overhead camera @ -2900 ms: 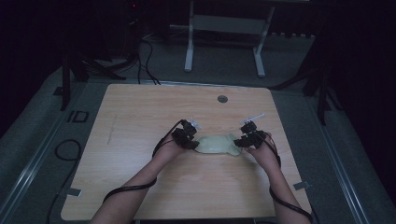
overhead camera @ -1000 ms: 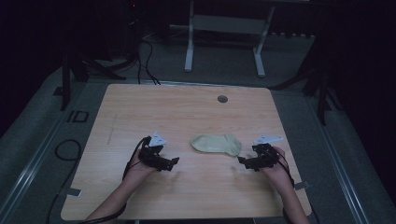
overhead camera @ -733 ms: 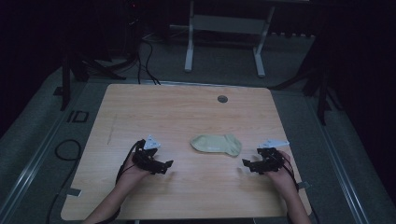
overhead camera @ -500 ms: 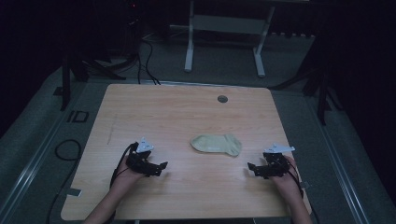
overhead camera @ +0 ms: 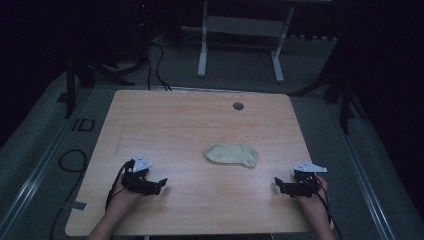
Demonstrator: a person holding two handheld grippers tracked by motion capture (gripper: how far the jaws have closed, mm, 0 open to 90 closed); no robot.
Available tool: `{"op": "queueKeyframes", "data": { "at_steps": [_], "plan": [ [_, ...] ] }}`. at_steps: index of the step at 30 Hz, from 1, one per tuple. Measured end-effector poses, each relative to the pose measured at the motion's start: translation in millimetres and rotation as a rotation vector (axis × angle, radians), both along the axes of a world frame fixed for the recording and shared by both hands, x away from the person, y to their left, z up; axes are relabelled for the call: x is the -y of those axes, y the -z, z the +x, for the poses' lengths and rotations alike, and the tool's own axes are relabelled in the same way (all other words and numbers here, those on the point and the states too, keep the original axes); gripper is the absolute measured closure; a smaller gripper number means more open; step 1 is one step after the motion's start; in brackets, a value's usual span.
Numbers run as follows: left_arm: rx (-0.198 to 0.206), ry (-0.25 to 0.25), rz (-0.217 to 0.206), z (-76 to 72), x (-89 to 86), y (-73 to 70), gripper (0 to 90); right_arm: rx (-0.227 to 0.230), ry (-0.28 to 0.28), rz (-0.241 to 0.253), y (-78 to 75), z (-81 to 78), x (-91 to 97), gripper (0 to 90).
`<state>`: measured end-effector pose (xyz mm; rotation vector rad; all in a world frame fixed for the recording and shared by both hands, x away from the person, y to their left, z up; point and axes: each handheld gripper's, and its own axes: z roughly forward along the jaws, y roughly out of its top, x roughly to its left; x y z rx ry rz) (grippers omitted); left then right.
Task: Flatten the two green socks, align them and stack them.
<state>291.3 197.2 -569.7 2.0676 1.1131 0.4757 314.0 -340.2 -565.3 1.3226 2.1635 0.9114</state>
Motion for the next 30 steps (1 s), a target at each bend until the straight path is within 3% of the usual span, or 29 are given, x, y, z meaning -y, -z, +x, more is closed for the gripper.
{"op": "queueKeyframes", "data": {
  "at_steps": [15, 21, 30],
  "plan": [
    [0.026, -0.071, -0.015, -23.1, -27.2, 2.8, 2.4, 0.022, 0.104, 0.023, 1.7, -12.0, 17.0, 11.0],
    [0.049, -0.148, -0.025, -36.1, -44.7, 1.9, 2.4, 0.037, 0.141, 0.026, 1.8, -15.2, 23.6, 11.0],
    [0.068, -0.200, -0.054, -39.3, -52.9, 1.4, 2.4, 0.035, 0.127, 0.015, 4.4, -12.9, 21.7, 11.0]
  ]
}}
